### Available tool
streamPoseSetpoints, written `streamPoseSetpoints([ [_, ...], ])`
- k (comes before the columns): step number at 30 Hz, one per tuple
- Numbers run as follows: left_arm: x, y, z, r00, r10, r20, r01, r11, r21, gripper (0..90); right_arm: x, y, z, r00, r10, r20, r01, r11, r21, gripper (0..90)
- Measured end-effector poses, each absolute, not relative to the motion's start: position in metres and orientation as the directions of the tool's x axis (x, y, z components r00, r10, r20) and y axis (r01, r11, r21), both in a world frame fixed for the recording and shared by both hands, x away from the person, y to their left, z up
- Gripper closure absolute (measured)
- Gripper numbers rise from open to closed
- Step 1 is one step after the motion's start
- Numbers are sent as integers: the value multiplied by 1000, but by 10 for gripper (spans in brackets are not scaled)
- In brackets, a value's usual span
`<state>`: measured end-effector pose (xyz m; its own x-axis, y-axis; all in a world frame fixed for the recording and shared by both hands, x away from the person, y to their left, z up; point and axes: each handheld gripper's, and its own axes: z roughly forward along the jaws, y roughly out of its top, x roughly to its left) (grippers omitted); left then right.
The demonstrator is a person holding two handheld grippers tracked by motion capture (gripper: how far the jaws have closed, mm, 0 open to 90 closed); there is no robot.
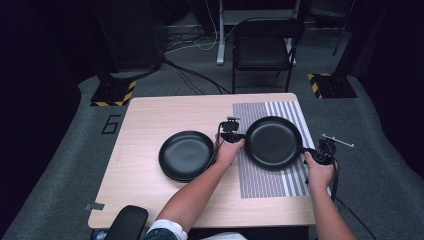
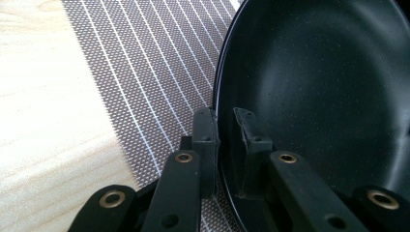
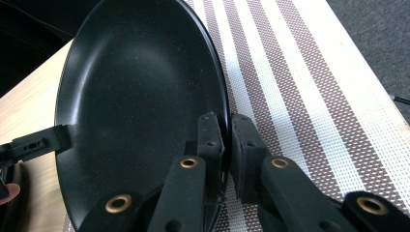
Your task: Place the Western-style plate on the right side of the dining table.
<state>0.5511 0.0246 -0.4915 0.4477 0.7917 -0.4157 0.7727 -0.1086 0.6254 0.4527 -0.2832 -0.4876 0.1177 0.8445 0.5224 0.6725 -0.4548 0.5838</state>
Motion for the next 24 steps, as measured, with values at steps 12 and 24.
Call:
streamPoseSetpoints([
  [12, 552, 21, -493, 444, 802, -399, 770, -114, 628, 796, 456, -282, -491, 139, 847, 513, 675, -461, 577, 828],
  [24, 554, 22, -496, 432, 801, -413, 778, -100, 621, 792, 461, -283, -495, 165, 832, 530, 672, -488, 557, 825],
])
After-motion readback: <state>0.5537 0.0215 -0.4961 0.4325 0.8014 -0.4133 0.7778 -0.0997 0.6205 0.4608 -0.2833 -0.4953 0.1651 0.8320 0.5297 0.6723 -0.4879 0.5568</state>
